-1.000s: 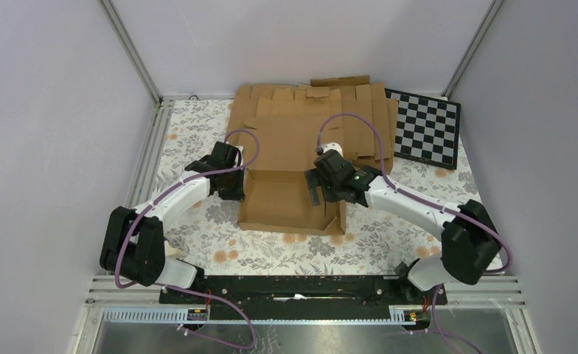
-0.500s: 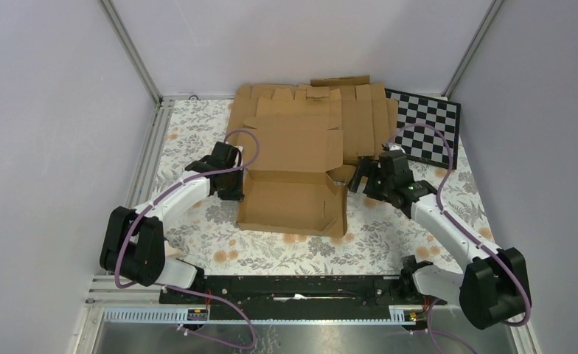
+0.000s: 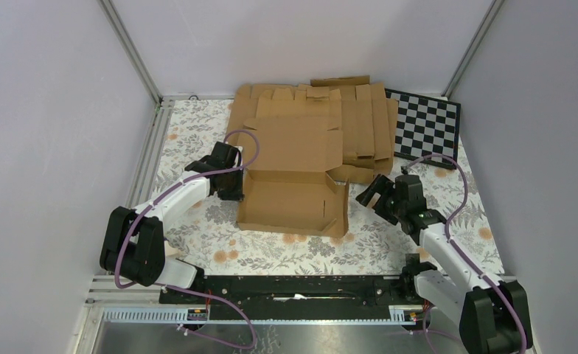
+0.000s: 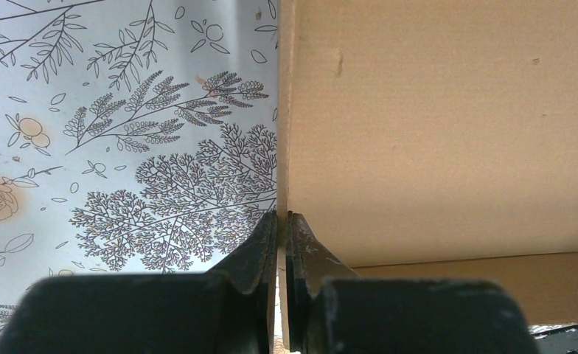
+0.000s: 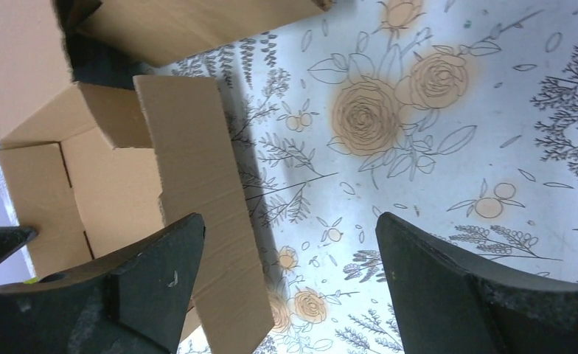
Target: Fold the paper box
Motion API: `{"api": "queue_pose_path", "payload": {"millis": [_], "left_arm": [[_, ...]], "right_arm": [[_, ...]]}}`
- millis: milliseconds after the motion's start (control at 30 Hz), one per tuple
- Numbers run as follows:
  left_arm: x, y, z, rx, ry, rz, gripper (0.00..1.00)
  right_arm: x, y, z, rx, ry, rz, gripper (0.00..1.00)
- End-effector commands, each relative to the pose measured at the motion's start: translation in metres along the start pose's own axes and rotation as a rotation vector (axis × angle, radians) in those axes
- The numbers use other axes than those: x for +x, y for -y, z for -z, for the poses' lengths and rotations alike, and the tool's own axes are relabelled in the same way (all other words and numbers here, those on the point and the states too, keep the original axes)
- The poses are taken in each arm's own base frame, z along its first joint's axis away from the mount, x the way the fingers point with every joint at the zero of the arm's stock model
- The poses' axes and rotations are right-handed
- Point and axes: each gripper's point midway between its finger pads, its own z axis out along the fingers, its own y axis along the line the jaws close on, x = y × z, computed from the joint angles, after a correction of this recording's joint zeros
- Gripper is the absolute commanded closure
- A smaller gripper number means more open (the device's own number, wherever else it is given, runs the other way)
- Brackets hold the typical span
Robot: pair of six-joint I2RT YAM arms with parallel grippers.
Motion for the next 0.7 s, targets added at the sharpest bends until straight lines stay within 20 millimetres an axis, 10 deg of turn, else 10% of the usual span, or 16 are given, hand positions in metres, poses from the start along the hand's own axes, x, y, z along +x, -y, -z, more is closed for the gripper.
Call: {"api": "queue_pose_path", "payload": {"millis": [0, 667], "left_arm": [[0.000, -0.002, 0.002, -0.006, 0.013, -0.012, 1.00], [0.006, -0.004, -0.003, -0.017, -0.015, -0.011, 1.00]], "right_arm": [[-0.009, 0.010, -0.005, 0.038, 0.067, -0.046, 0.08], [0.033, -0.090, -0.005, -0.616, -0.219, -0.085, 0.18]]}}
